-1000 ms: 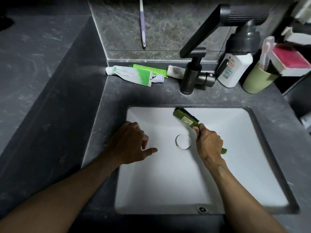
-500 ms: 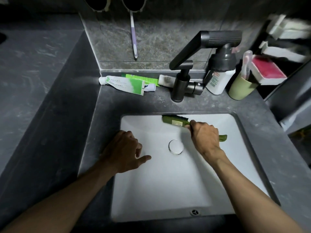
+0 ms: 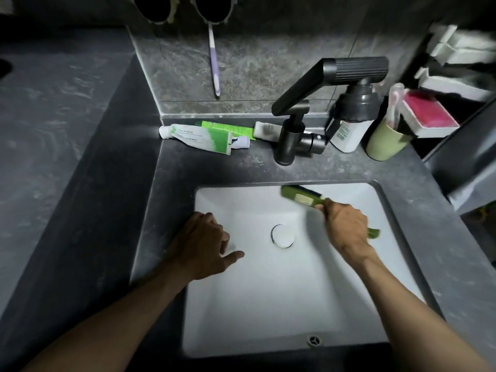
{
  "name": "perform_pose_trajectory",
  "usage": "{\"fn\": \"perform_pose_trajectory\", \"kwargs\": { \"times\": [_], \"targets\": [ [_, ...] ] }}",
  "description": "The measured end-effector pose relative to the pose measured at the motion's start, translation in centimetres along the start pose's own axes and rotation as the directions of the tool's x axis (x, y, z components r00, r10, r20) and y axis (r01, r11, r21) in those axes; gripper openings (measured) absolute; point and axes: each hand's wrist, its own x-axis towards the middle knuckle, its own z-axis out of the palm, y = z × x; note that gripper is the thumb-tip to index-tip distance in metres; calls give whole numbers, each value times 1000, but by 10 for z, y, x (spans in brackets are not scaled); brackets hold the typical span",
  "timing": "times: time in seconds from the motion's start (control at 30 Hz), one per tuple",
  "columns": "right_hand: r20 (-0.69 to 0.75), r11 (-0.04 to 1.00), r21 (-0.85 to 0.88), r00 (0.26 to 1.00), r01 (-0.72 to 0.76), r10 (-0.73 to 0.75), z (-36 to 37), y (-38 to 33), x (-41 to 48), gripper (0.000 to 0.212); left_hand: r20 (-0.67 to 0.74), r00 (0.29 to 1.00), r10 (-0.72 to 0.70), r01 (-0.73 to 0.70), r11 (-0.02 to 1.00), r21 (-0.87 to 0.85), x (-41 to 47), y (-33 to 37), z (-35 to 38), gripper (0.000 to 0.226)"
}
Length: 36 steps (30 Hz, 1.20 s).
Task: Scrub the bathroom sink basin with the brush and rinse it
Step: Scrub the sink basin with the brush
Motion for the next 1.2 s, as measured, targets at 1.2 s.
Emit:
{"fn": "perform_pose_trajectory", "kwargs": {
  "times": [1.2],
  "targets": [
    [208,952,-193,958,236,-196,-14,-76,5,28,-121,991,-59,41,988,-147,-2,-3,6,62]
  ]
}}
